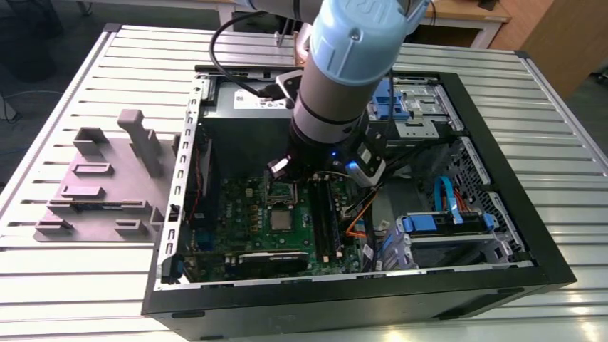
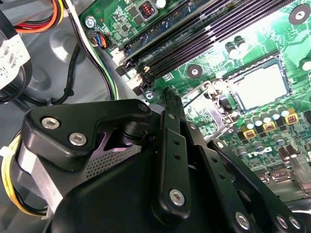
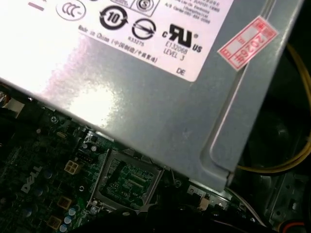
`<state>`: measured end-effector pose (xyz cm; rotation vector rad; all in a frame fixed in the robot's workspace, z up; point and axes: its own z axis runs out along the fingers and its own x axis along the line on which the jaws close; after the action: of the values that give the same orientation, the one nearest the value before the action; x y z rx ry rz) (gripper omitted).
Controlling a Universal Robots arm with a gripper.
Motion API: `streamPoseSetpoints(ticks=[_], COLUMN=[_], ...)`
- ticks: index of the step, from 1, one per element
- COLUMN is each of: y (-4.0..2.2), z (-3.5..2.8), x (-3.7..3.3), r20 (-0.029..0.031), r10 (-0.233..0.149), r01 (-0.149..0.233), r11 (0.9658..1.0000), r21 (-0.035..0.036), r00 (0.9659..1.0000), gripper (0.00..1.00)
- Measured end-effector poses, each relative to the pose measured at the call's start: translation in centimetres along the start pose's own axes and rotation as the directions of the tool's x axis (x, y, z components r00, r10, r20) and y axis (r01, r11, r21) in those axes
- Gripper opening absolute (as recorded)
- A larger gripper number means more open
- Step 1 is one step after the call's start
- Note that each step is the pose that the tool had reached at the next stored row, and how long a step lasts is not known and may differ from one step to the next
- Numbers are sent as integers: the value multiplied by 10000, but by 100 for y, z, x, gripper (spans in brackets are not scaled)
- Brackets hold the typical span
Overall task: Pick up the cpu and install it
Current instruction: 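Close the cpu cover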
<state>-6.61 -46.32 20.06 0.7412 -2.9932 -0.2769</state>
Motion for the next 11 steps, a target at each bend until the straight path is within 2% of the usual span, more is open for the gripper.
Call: streamPoseSetpoints(ticks=[5,11], y=[0,11], z=[15,19], x=[-5,15], r20=[-2,39], r10=[0,-9], r01=[0,9], r11=[10000,10000], r21=[1,3], r00=[10000,10000], gripper=[11,11])
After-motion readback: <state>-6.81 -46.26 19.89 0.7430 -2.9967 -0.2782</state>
